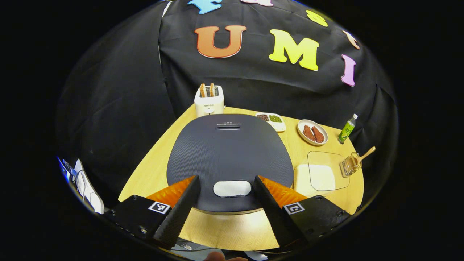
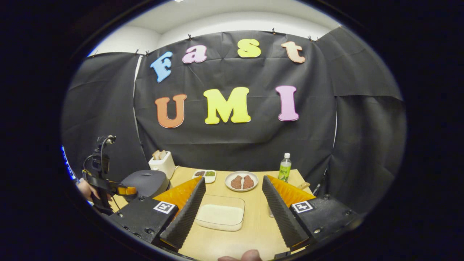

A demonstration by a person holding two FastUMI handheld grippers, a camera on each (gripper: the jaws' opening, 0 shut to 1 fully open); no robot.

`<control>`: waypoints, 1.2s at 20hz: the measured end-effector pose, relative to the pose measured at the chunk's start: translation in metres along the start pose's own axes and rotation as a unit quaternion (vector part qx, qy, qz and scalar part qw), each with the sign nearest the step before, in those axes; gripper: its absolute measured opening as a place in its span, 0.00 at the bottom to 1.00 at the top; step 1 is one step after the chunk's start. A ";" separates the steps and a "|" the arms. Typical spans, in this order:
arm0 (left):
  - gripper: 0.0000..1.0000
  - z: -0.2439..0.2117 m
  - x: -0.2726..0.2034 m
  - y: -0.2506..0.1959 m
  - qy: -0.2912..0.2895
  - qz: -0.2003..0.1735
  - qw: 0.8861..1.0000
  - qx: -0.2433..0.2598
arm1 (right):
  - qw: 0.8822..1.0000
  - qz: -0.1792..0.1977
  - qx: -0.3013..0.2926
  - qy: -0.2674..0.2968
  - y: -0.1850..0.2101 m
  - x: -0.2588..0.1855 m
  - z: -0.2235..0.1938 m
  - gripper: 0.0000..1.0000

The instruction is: Close the left gripper, press the button to open the rice cooker; take a wooden spoon from the chopstick holder with the right hand, scoop a spoonful of rice and pour it into the rice cooker, then put the wooden spoon back into the chopstick holder.

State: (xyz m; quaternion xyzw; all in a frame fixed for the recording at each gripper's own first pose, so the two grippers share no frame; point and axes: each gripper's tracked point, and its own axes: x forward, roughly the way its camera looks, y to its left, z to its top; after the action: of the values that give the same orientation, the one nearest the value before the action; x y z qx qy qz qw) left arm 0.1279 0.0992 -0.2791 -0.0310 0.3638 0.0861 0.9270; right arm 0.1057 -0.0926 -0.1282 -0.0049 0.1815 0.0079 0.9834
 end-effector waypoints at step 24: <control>0.96 -0.001 -0.022 -0.002 -0.028 0.053 0.998 -0.021 | 0.999 0.030 0.014 0.005 -0.033 -0.007 -0.002 1.00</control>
State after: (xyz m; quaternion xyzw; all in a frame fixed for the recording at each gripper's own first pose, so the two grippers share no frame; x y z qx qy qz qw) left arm 0.1116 0.0940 -0.2647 -0.0285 0.3369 0.1437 0.9301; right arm 0.0993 -0.1258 -0.1274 0.0145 0.1862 0.0350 0.9818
